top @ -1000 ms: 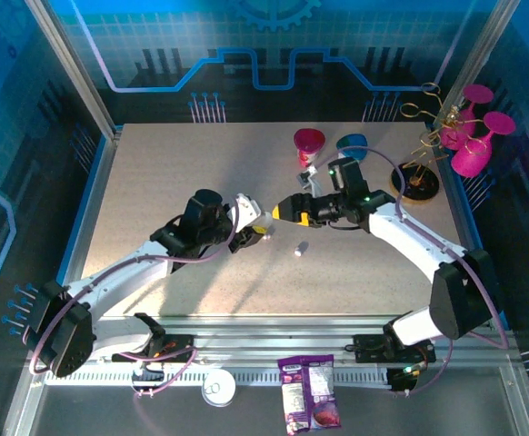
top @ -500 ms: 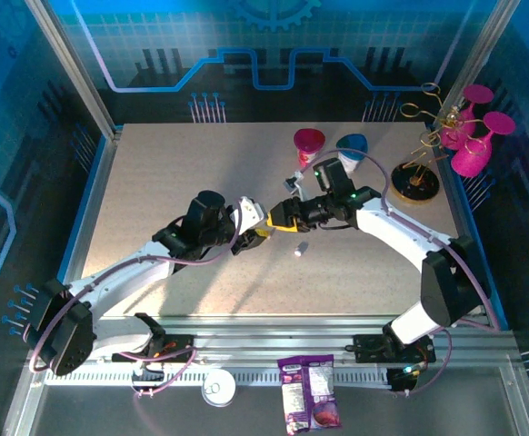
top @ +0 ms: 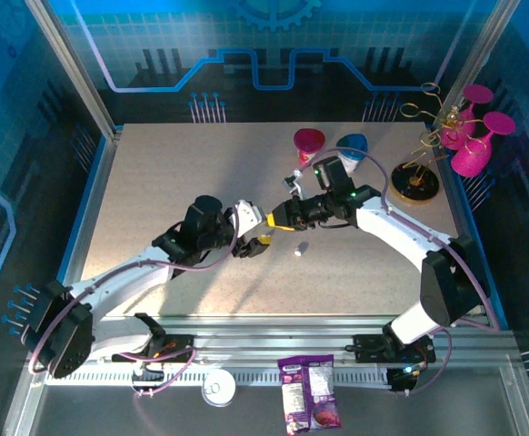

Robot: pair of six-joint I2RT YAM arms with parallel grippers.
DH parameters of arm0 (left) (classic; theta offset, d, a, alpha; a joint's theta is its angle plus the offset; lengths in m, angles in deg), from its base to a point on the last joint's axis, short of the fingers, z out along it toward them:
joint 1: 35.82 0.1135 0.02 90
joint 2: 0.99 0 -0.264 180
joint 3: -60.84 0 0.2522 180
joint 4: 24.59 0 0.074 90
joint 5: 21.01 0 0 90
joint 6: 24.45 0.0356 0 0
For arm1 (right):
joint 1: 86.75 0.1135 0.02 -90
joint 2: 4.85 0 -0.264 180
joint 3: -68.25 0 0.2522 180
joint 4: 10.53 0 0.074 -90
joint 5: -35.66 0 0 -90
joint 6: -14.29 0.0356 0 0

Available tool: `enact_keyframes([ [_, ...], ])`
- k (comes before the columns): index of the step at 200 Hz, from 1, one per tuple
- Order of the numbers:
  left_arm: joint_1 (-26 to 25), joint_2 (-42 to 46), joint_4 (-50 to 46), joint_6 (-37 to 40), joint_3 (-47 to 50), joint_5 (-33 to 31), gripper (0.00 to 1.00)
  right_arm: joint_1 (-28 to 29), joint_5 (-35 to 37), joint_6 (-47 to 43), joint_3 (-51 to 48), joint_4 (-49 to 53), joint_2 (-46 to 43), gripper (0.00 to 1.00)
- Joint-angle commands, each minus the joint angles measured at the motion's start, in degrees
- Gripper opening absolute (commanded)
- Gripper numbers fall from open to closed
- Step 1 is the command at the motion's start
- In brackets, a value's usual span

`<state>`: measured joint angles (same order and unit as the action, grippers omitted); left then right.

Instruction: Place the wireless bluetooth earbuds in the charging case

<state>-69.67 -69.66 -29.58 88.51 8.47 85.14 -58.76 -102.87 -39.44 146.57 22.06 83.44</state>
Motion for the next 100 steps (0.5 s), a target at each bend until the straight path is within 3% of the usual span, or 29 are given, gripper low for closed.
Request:
enact_keyframes([
  [1,1.2,3.5,13.6,-3.9,4.3,3.6,0.86,-2.2,-4.7,3.0,-1.0,-3.8,-3.9,0.2],
  [30,3.0,5.6,32.8,-11.0,10.9,6.4,0.92,-4.4,-10.2,13.6,-5.1,-16.4,-7.1,0.19],
  [65,3.0,2.5,51.5,-16.5,13.5,8.2,0.91,-7.0,-15.5,41.1,-13.1,-52.7,-7.7,0.19],
  [100,3.1,-4.6,65.7,-20.8,13.0,9.4,0.89,-7.7,-14.2,65.7,-17.3,-84.0,-3.8,0.19],
])
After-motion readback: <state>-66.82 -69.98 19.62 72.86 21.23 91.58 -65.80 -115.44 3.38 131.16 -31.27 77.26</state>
